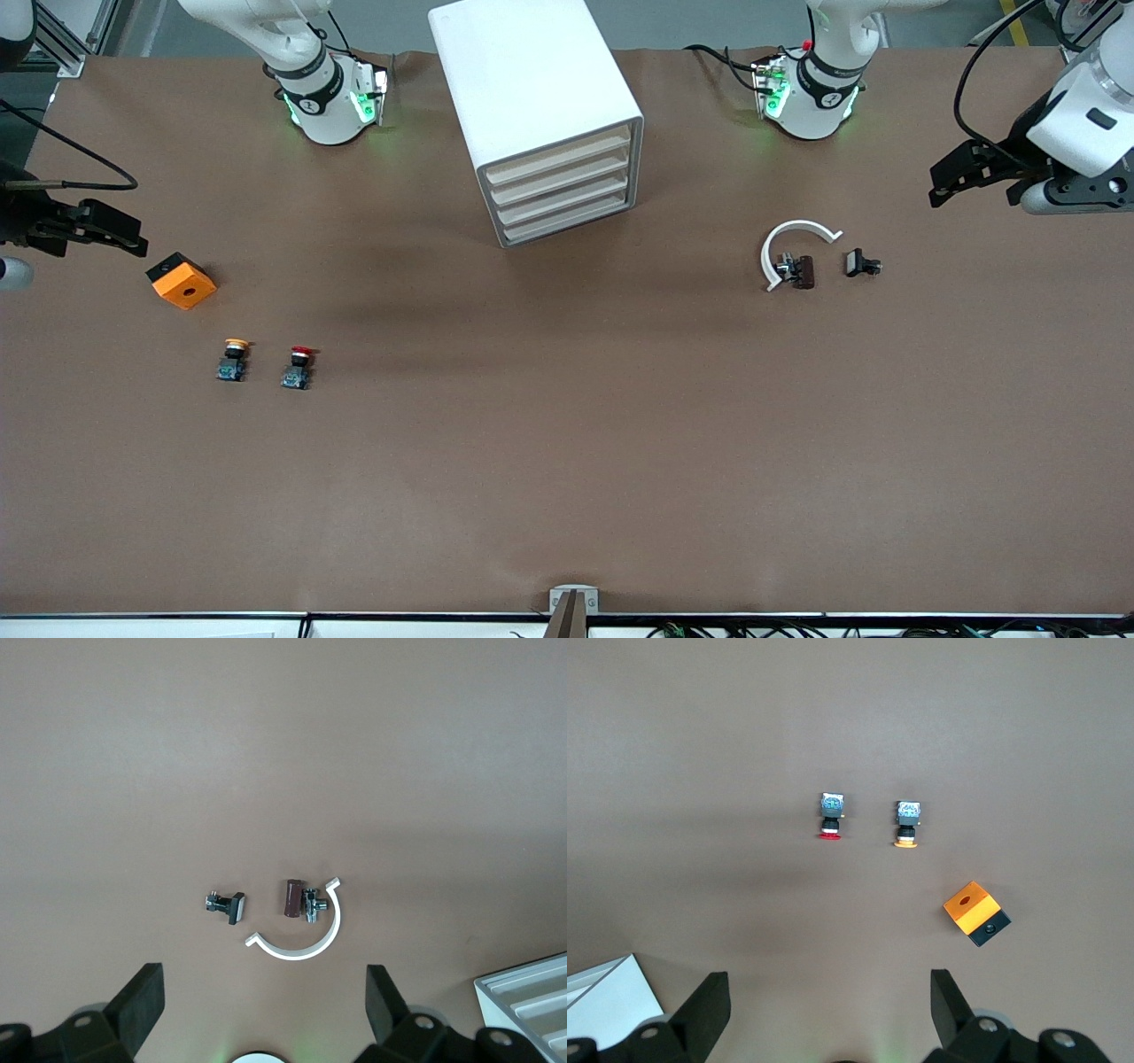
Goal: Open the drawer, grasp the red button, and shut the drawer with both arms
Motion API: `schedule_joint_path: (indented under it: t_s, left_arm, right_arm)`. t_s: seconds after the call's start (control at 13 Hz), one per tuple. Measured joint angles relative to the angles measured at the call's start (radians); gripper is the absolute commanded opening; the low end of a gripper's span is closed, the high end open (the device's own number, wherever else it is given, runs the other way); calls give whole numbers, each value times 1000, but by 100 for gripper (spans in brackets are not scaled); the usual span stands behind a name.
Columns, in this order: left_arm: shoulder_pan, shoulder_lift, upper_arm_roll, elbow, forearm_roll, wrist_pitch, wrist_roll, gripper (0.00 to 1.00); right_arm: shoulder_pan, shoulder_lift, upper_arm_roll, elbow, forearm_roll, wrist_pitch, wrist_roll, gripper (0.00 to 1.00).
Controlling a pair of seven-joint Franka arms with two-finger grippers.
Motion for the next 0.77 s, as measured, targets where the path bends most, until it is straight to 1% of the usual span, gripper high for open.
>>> schedule_joint_path:
  t_s: [0.54,0.77]
  left_arm:
    - [0,0,-8,-13,0,0,0,100]
    - [4,5,-3,-13,0,20,0,100]
  right_arm:
    - [0,0,0,0,0,0,0,100]
    - [0,0,0,0,0,1,0,100]
